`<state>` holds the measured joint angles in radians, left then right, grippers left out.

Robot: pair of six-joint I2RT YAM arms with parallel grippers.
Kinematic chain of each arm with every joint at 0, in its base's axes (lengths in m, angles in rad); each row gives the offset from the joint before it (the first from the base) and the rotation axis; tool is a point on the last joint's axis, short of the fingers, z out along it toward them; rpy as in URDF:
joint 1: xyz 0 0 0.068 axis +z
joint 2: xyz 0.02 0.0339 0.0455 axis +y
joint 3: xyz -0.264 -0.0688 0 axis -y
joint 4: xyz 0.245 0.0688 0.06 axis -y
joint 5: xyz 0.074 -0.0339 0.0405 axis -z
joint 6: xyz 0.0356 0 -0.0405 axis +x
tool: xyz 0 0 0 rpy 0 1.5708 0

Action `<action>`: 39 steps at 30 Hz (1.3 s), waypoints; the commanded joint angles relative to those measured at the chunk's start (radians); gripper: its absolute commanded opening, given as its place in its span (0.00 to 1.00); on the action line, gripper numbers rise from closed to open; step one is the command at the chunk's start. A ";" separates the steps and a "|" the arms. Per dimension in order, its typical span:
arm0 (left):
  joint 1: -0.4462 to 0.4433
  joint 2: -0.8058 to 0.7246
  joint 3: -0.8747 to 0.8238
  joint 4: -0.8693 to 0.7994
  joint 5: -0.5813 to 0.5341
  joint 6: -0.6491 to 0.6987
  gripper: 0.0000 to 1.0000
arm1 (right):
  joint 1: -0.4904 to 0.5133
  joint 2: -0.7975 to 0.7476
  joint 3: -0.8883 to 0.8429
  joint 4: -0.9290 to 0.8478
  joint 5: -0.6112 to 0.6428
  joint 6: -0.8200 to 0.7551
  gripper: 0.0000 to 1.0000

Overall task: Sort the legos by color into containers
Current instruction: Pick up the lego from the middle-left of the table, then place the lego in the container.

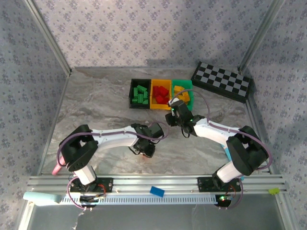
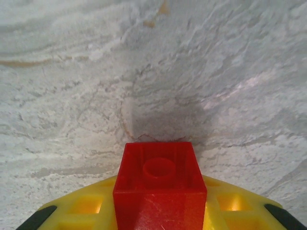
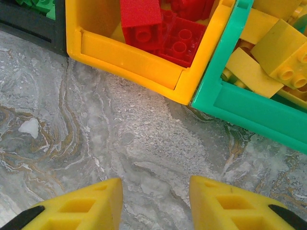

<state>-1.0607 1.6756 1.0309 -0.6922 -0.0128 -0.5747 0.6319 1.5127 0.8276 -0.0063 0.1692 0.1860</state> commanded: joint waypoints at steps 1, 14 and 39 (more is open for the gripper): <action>-0.002 -0.043 0.072 -0.032 -0.048 0.015 0.22 | -0.002 -0.026 -0.015 0.014 0.018 0.001 0.42; 0.136 -0.024 0.351 0.038 -0.023 0.088 0.21 | -0.096 -0.098 -0.073 0.034 -0.043 0.070 0.42; 0.336 0.436 1.060 0.039 0.037 0.176 0.21 | -0.237 -0.256 -0.180 0.060 -0.132 0.147 0.42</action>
<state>-0.7322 2.0773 2.0060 -0.6338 0.0105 -0.4294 0.4034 1.2682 0.6628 0.0341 0.0544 0.3103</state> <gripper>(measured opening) 0.328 0.419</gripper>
